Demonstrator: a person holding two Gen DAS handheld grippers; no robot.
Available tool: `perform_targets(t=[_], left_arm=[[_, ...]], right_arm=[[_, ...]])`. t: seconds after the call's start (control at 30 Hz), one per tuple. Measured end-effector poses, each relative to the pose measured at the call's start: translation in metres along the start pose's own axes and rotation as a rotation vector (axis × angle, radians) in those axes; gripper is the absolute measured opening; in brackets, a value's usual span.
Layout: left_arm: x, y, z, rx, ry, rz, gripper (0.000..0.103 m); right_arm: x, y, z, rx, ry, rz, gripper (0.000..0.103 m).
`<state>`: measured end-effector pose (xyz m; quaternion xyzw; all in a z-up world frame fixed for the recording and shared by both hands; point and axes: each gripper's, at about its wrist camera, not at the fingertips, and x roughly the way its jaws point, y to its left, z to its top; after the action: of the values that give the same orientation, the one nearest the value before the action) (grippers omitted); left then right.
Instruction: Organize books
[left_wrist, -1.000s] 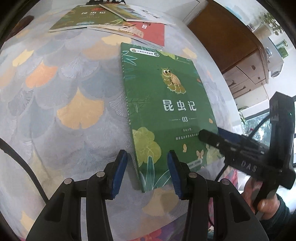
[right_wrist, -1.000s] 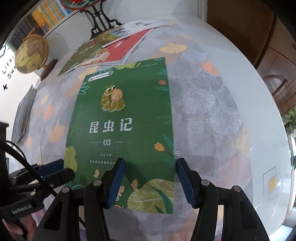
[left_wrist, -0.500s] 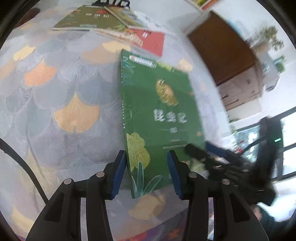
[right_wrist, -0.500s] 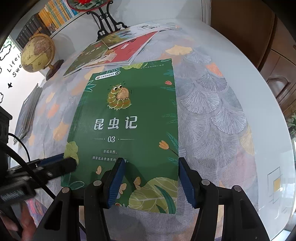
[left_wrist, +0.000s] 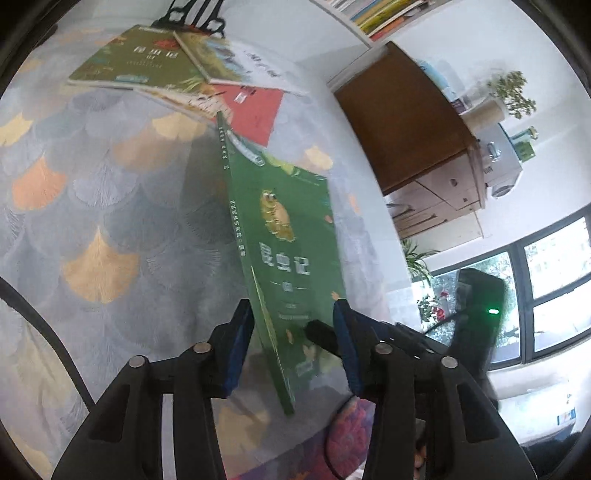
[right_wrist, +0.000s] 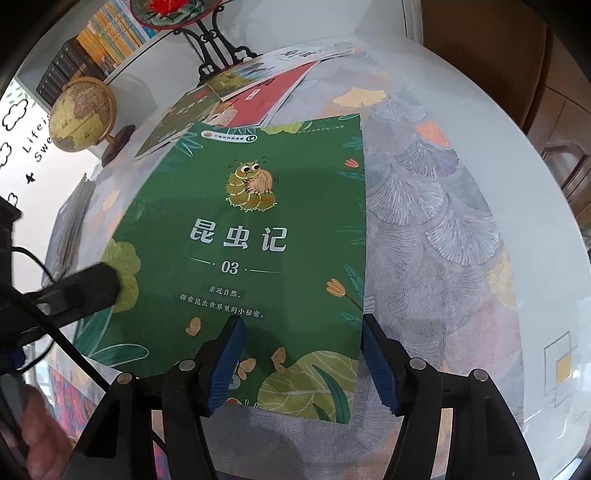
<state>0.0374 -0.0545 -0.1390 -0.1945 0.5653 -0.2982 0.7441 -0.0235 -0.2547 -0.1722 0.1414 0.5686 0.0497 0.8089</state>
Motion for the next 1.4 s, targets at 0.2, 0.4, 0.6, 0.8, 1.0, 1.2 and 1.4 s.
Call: perform_targets(t=[0.2,0.4,0.6,0.8,1.0,1.2,1.4], left_arm=[[0.026,0.018,0.002,-0.065,0.037,-0.003,0.030],[0.036,0.010,0.009,-0.087,0.085,-0.141,0.021],[0.035,0.028,0.019,-0.273,0.140,-0.451,0.019],[0.042,0.033,0.013,-0.278,0.188,-0.403,0.019],[0.038,0.005,0.006,-0.013,0.224,-0.015,0.021],[0.018,-0.038,-0.010,0.236,0.135,0.181,0.021],[-0.025,-0.036,-0.021,0.219,0.037,0.151,0.022]], right_arm=[[-0.002,-0.015,0.003,0.070,0.009,0.094,0.064],[-0.004,-0.033,0.007,0.163,0.033,0.206,0.068],[0.003,-0.077,0.003,0.421,0.066,0.511,0.082],[0.006,-0.089,0.000,0.501,0.040,0.614,0.043],[-0.008,-0.059,0.013,0.278,0.008,0.422,0.023],[-0.029,0.008,0.013,-0.099,-0.079,0.100,0.023],[-0.055,0.026,0.007,-0.202,-0.123,0.116,0.023]])
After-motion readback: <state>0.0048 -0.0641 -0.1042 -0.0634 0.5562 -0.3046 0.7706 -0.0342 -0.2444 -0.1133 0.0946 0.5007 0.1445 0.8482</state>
